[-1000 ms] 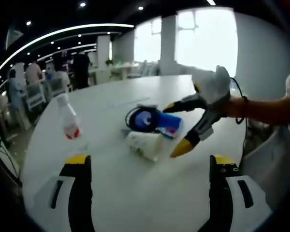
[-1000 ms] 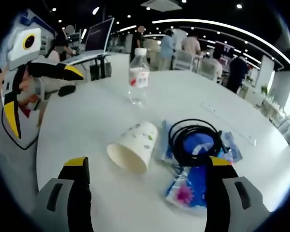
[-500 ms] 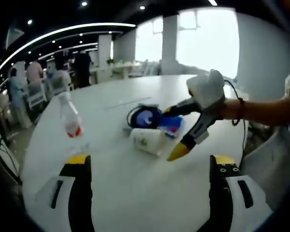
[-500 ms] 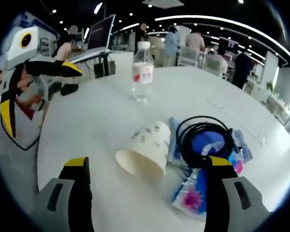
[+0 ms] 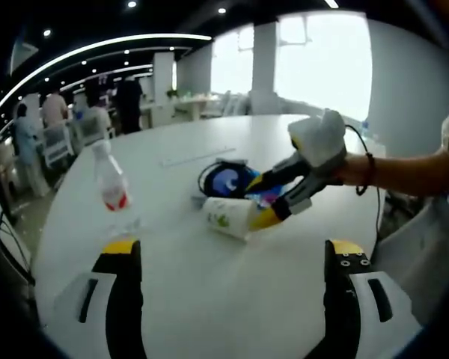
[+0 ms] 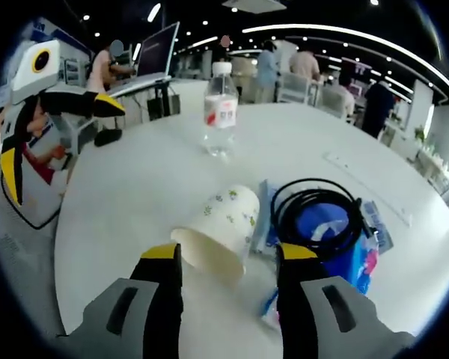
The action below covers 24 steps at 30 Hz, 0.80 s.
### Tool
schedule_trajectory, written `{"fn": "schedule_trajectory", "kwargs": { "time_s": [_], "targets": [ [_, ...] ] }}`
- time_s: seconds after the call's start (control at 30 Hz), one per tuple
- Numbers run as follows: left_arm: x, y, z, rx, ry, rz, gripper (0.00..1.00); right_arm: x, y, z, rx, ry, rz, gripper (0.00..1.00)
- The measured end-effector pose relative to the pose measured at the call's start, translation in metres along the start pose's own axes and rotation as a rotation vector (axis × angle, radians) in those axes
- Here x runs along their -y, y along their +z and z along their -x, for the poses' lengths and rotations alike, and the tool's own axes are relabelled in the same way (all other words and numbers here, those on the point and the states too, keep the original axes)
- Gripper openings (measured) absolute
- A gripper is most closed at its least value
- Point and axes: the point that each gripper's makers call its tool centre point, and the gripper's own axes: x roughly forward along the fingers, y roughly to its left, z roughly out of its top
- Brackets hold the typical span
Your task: Arrange the tabletop items into an orderly group along one side of the table until the central work area is clear of visible clutter.
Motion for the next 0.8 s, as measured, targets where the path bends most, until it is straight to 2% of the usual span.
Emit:
{"fn": "schedule_trajectory", "kwargs": {
  "time_s": [0.13, 0.23, 0.4, 0.53, 0.7, 0.8],
  "targets": [
    [0.0, 0.001, 0.0, 0.004, 0.0, 0.004, 0.99, -0.001, 0.002, -0.001, 0.011, 0.005, -0.007, 0.18],
    [0.0, 0.001, 0.001, 0.005, 0.0, 0.003, 0.99, -0.001, 0.003, -0.002, 0.019, 0.004, -0.018, 0.1],
    [-0.001, 0.001, 0.001, 0.006, 0.006, 0.006, 0.99, 0.001, 0.002, -0.002, 0.012, 0.006, -0.051, 0.08],
    [-0.001, 0.001, 0.001, 0.006, 0.007, 0.004, 0.99, 0.002, -0.001, 0.0, 0.005, 0.001, -0.067, 0.02],
    [0.0, 0.002, 0.0, 0.01, 0.002, -0.003, 0.99, 0.003, 0.0, 0.003, 0.008, -0.005, -0.096, 0.02],
    [0.001, 0.003, 0.001, 0.013, 0.003, -0.01, 0.99, 0.001, -0.001, 0.008, -0.017, 0.008, -0.121, 0.01]
  ]
}}
